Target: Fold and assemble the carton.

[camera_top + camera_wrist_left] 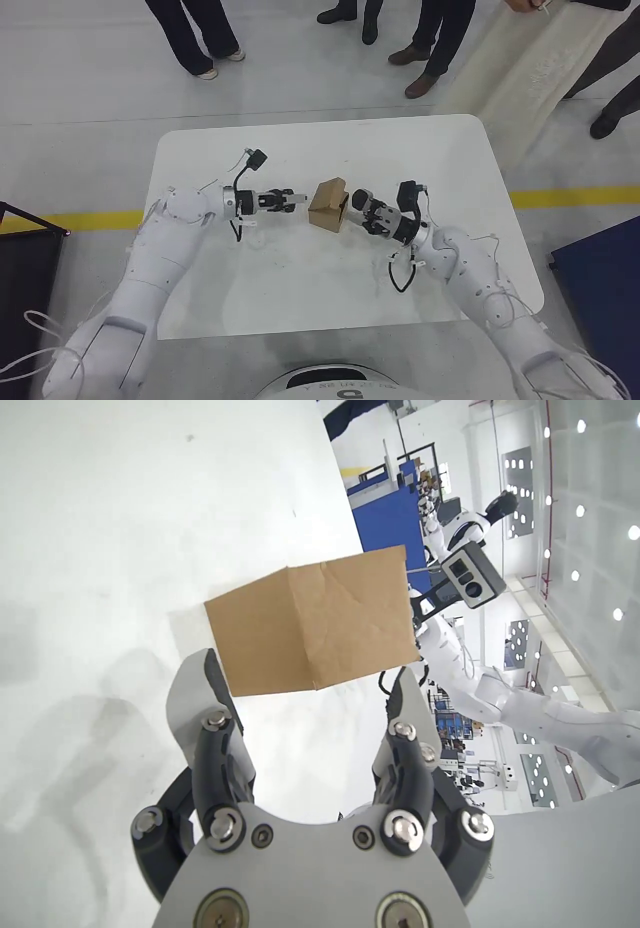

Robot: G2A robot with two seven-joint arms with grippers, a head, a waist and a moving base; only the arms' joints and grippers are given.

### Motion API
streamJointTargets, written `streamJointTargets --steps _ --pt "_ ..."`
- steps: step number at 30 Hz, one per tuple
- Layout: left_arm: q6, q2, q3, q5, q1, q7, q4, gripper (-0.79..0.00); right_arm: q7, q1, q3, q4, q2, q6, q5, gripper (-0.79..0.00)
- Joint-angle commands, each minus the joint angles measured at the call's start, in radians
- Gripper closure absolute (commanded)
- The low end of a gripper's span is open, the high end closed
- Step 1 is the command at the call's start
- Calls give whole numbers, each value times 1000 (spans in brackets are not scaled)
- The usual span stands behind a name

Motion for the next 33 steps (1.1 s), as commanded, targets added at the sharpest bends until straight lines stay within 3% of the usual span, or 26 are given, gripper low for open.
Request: streamJointTargets --steps 1,10,33 --pt "1 -9 33 25 -12 26 18 -597 -2 0 -2 6 -3 -1 11 -480" --pt "-11 -44 119 59 -74 115 110 -551 -28 -10 7 31 -10 9 69 -369" --pt "-62 -77 179 11 -134 115 215 -536 38 7 6 38 -27 81 80 -385"
